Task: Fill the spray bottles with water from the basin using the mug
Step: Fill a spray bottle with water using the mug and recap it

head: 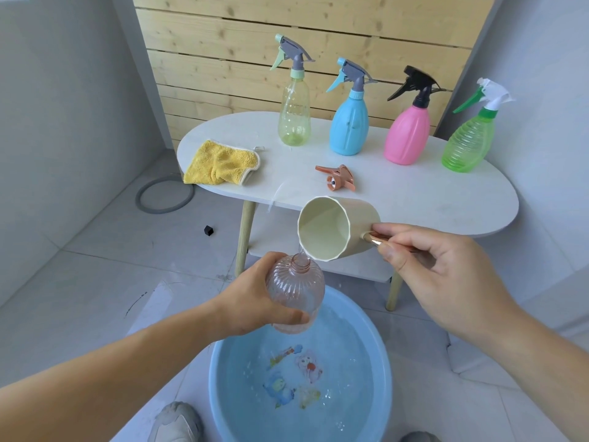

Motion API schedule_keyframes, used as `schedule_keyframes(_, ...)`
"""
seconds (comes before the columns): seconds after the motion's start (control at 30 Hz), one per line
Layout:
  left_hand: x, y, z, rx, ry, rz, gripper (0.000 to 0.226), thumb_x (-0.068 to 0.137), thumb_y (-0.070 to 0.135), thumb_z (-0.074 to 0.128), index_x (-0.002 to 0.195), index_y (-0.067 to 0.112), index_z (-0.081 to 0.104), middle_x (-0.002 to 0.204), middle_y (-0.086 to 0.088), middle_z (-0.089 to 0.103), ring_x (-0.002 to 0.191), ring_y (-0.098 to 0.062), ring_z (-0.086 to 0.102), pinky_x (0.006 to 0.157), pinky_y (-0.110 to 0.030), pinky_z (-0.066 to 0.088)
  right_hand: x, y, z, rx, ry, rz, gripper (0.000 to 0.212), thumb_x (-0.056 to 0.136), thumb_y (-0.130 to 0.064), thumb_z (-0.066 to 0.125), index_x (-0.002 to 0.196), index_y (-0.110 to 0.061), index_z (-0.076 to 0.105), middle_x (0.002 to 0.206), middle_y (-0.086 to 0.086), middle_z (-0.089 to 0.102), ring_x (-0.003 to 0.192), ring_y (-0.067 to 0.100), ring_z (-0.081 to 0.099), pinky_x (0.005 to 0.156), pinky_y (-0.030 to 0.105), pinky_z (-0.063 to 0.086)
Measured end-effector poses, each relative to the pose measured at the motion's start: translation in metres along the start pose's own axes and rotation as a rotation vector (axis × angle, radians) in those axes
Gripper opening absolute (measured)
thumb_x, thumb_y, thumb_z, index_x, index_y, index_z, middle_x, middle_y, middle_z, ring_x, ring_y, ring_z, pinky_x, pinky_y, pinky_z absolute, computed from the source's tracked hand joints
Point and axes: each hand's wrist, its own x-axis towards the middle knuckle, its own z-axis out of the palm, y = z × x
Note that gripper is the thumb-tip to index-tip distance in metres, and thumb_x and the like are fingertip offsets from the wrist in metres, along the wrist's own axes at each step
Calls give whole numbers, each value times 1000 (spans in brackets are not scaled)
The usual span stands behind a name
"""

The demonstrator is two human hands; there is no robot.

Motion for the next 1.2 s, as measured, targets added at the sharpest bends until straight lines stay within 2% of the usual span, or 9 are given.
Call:
schedule_keyframes(0.1, -1, 0, 0, 5, 2, 4, 96, 44, 51, 93, 130, 40, 53, 121, 15, 65, 113, -9, 65, 98, -39, 59, -1, -1, 0, 1, 2, -14, 16, 87, -34, 63, 84, -27, 77, 114, -25, 70, 107, -11, 62, 90, 6, 44)
schedule_keyframes(0.2, -1, 0, 0, 7, 7, 6, 95, 43, 51, 93, 129, 40, 54, 120, 16, 65, 113, -8, 65, 98, -39, 59, -1, 0, 0, -1, 2, -20, 13, 89, -27, 65, 84, -24, 77, 114, -25, 70, 108, -10, 63, 93, 9, 45)
schedule_keyframes(0.33, -1, 0, 0, -1, 5, 6, 95, 43, 50, 93, 129, 41, 54, 120, 16, 66, 113, -8, 66, 98, -38, 59, -1, 0, 1, -16, 2, -23, 15, 89, -28, 65, 83, -21, 77, 116, -23, 70, 108, -10, 63, 93, 12, 47)
schedule_keyframes(0.5, -1, -1, 0, -6, -4, 4, 95, 44, 49, 94, 130, 41, 53, 120, 16, 66, 113, -9, 66, 98, -38, 59, -2, 0, 1, -24, 6, -30, 14, 89, -27, 65, 82, -24, 77, 117, -22, 70, 108, -9, 63, 91, 12, 48)
schedule_keyframes(0.77, -1, -1, 1, -17, -1, 5, 93, 43, 48, 94, 128, 41, 54, 118, 18, 66, 111, -6, 66, 97, -36, 60, -2, -1, 1, -32, 11, -48, 13, 90, -21, 66, 82, -22, 77, 115, -22, 70, 109, -13, 61, 83, 4, 45)
schedule_keyframes(0.93, -1, -2, 1, -10, 0, 5, 93, 44, 49, 94, 127, 42, 54, 118, 17, 66, 112, -8, 66, 99, -38, 59, -2, -2, 1, -32, 18, -46, 13, 90, -22, 66, 83, -23, 77, 117, -21, 70, 109, -12, 61, 82, 24, 50)
schedule_keyframes(1.0, 0, -3, 1, -6, 5, 5, 94, 44, 49, 94, 128, 41, 55, 119, 17, 66, 113, -8, 66, 99, -39, 58, -2, -2, 1, -31, 20, -48, 13, 90, -22, 66, 83, -22, 77, 117, -20, 70, 108, -11, 62, 82, 27, 50)
schedule_keyframes(1.13, 0, -2, 1, -2, 0, 3, 94, 44, 50, 93, 129, 42, 54, 120, 17, 66, 113, -9, 66, 99, -39, 59, -2, -2, 0, -48, 17, -75, 13, 90, -19, 67, 82, -22, 76, 115, -19, 70, 111, -11, 60, 81, 9, 49)
schedule_keyframes(1.2, 0, -2, 1, -1, -3, 4, 94, 44, 50, 93, 129, 42, 53, 120, 16, 66, 113, -9, 66, 99, -38, 59, -2, -2, 0, -55, 15, -84, 13, 90, -19, 67, 82, -21, 76, 116, -20, 70, 112, -10, 60, 85, 5, 45)
